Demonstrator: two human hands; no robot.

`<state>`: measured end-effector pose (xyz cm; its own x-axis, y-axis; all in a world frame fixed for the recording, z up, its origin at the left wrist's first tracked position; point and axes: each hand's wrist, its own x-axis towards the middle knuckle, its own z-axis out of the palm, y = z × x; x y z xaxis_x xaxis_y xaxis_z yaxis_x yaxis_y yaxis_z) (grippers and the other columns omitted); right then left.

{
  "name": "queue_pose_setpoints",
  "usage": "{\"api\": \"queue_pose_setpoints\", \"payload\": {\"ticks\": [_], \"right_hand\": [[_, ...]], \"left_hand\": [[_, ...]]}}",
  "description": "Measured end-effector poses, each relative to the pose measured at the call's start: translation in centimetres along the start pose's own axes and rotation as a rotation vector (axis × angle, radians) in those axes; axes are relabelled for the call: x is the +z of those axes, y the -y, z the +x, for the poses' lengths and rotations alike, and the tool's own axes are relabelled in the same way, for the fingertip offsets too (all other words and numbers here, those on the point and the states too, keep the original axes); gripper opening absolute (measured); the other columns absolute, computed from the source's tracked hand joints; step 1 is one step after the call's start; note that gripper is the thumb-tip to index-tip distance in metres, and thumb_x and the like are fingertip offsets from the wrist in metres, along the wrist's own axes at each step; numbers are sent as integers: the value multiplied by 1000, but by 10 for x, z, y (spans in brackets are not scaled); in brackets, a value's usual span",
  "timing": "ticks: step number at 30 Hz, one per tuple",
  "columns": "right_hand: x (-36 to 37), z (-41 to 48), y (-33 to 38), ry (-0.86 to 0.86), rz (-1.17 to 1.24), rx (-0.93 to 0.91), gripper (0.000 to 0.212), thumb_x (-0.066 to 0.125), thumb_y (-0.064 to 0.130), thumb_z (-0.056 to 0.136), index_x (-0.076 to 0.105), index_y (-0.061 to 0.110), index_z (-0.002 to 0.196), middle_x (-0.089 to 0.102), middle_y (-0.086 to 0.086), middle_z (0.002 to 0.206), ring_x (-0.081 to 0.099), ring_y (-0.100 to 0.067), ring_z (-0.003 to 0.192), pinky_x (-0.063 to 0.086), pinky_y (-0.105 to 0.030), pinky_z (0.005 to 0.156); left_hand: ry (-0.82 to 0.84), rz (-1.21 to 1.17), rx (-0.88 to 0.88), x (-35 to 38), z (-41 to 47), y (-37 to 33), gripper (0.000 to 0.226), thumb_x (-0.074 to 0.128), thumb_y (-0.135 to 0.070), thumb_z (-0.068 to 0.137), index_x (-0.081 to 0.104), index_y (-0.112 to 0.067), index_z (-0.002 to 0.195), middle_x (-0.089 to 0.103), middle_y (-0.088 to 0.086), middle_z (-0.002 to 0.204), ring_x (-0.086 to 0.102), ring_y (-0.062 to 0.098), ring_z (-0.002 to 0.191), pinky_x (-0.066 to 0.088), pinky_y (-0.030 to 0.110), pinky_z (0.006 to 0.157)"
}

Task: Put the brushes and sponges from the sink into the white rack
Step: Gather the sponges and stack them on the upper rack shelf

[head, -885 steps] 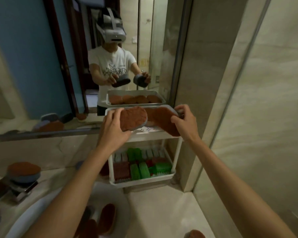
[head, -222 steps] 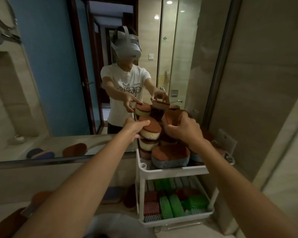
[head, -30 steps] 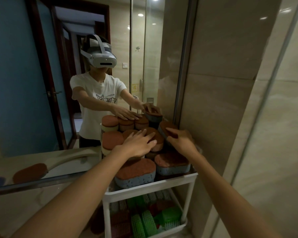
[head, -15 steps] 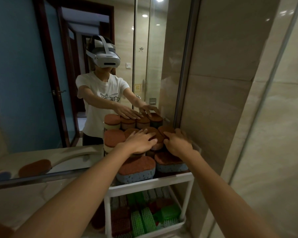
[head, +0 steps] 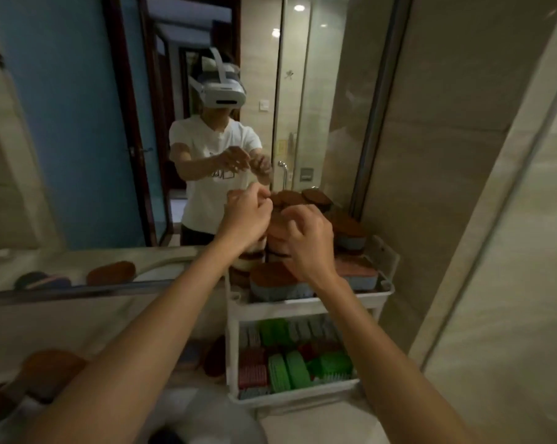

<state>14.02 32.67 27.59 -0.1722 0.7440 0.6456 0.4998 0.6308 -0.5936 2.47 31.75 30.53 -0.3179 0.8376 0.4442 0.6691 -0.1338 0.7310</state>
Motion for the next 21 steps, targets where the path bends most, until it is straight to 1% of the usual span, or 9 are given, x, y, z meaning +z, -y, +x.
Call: {"api": "queue_pose_setpoints", "payload": {"ticks": [2,4,6,9,11,13,16,18,21], "right_hand": [[26,-27,23,-1,135,-39,24,48,2,85,67,3,101,64,-11,104,59,-20,97,34,-14,76],[55,-58,41,43,237,-62,26,47,2,81,68,1,96,66,-14,98,60,-22,92,34,-14,73],[84,-94,51,121,302,-46,27,47,2,76,69,1,93,68,-15,94,61,-23,89,37,-16,74],[131,-157,43,275,344,65,26,48,0,75,69,-3,90,69,-19,92,63,-29,87,41,-23,78],[160,-204,23,488,312,221,25,48,3,79,68,-5,90,69,-22,95,64,-33,91,43,-31,84],[187,-250,-7,793,152,353,28,47,10,85,68,-7,94,68,-25,103,63,-37,98,45,-38,88],[215,-308,-57,1168,-149,382,30,43,14,95,62,1,115,60,-15,126,54,-29,119,37,-30,100],[226,-326,-73,1267,-197,453,32,46,17,96,55,6,124,53,-11,135,47,-25,126,31,-25,104],[249,-334,-83,1336,-231,534,43,47,20,95,41,7,135,43,-16,139,45,-31,127,33,-34,107]], "left_hand": [[-75,-53,-77,-22,-28,22,16,44,-17,92,59,-17,99,63,3,99,60,20,94,47,31,82],[-132,-166,-164,-41,-62,52,19,45,-12,92,57,-23,82,64,5,86,64,25,88,53,41,85],[-189,-207,-277,-55,-100,93,26,46,-9,91,51,-29,74,61,1,77,64,25,83,53,41,84],[-191,-180,-496,-62,-165,161,21,49,-15,85,51,-29,69,61,-1,70,61,26,75,49,37,80],[-150,-162,-662,-58,-210,207,13,48,-22,79,53,-27,68,65,12,76,64,33,80,51,41,84],[-58,-107,-839,-52,-249,247,14,48,-23,79,59,-18,75,67,24,96,64,39,94,51,48,91],[120,1,-1044,-41,-295,291,22,46,-12,88,63,-1,97,66,25,108,62,39,102,49,47,94],[224,41,-1113,-34,-313,310,27,45,-11,90,60,5,106,64,26,112,60,39,105,49,46,95],[332,88,-1158,-25,-325,326,30,42,-12,94,57,6,113,62,24,117,60,36,108,48,42,97]]}}
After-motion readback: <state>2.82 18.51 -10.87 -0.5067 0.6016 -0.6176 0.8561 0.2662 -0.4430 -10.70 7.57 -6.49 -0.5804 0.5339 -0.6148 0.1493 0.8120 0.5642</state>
